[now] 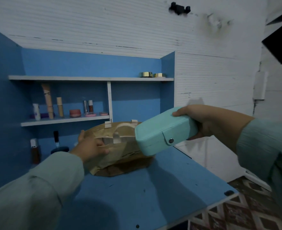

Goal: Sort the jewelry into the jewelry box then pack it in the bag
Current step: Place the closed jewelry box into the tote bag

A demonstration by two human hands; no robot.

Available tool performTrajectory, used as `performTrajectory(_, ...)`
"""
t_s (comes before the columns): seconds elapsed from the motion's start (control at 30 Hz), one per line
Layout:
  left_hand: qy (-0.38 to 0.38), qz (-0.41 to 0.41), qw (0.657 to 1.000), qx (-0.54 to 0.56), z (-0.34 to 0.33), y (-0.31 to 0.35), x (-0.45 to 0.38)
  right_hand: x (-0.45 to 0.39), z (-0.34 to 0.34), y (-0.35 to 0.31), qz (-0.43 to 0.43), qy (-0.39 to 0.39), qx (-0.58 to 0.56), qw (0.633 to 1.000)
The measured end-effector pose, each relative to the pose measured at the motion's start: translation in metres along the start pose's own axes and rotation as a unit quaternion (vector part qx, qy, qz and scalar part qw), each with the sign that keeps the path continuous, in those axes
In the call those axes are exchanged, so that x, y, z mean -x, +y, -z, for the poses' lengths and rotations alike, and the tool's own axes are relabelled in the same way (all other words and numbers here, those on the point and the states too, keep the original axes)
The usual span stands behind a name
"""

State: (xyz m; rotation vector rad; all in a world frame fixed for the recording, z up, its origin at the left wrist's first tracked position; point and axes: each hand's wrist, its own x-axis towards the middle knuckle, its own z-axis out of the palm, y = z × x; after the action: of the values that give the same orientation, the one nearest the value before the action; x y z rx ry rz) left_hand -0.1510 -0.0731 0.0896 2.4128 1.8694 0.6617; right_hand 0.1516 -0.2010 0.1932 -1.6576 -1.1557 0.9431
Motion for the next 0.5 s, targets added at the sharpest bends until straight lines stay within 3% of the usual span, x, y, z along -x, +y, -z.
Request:
performTrajectory(0.2,-0.036,-0.030,0.998,-0.048,-0.010,-0.012,0.002,0.000,-0.006,-0.028,0.031,0.006,-0.019,0.999)
performTrajectory(0.5,-0.031,-0.077,0.994,-0.066,-0.013,-0.004,0.021,-0.012,-0.038,-0.050,0.054,-0.013,-0.041,0.998)
